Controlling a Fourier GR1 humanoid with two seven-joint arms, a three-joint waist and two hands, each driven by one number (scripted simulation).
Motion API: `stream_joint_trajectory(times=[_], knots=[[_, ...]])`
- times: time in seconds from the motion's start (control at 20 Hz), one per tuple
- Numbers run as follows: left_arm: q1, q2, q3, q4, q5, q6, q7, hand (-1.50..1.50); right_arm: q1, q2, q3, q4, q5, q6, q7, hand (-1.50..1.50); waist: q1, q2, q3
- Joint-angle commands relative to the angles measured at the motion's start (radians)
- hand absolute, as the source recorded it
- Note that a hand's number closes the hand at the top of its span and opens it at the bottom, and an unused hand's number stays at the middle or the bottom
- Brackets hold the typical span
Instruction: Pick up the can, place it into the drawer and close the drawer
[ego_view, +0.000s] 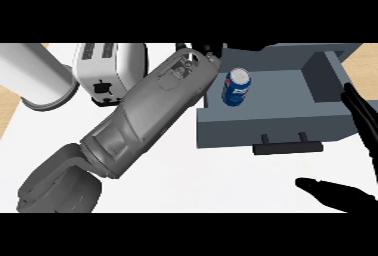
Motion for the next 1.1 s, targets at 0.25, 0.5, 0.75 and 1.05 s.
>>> stream_joint_trajectory(times=[0.25,0.5,0.75,1.05], knots=[[-0.007,0.000,-0.001,-0.040,-0.029,0.028,0.038,-1.50,-0.104,0.002,0.154,0.275,0.357,-0.114,0.004,-1.50,0.055,-0.011,0.000],[0.098,0.068,-0.006,-0.136,-0.060,0.002,0.081,-1.50,-0.118,0.074,0.187,0.419,0.451,-0.253,-0.008,-1.50,0.067,-0.017,0.000],[0.087,0.172,-0.020,-0.273,-0.097,-0.002,0.210,-1.50,-0.183,0.094,0.131,0.619,0.462,-0.368,-0.061,-1.50,0.077,-0.021,0.000],[0.176,0.298,-0.026,-0.421,-0.110,-0.050,0.272,-1.50,-0.300,0.103,0.059,0.884,0.482,-0.478,-0.099,-1.50,0.103,-0.019,0.000]])
